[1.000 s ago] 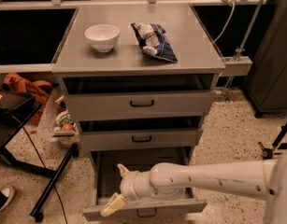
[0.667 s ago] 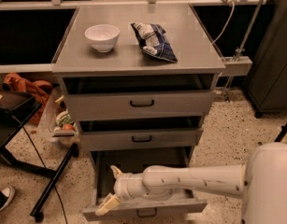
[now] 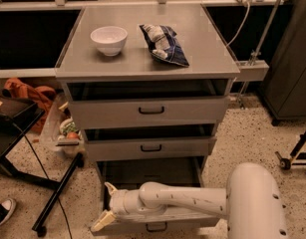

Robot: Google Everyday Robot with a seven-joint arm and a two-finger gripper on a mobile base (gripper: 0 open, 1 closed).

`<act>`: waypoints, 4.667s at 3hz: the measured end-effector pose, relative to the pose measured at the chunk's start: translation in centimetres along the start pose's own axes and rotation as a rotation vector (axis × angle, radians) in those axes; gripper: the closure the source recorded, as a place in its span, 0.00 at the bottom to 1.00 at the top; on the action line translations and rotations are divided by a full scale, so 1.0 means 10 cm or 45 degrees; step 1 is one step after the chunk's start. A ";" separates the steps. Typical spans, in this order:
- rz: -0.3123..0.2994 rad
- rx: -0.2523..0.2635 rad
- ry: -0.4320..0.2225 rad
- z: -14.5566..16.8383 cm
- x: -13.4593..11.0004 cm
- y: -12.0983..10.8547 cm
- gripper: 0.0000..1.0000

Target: Close bottom drawer

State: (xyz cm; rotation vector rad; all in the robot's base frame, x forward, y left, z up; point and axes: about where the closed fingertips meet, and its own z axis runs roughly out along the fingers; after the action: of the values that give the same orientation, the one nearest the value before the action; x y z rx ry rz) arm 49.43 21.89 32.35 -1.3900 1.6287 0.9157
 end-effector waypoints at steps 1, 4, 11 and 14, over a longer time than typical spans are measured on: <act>0.000 0.000 0.000 0.00 0.00 0.00 0.00; -0.115 0.050 0.045 0.24 0.56 -0.09 0.00; -0.320 0.205 0.087 0.55 1.01 -0.39 0.19; -0.337 0.334 0.076 0.37 0.97 -0.60 0.89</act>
Offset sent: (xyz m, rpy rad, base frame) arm 0.0051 -0.0134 -0.0440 0.0170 -0.0366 0.0023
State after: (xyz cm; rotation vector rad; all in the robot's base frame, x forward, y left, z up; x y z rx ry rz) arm 54.94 20.34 21.85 -1.4157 1.5013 0.4929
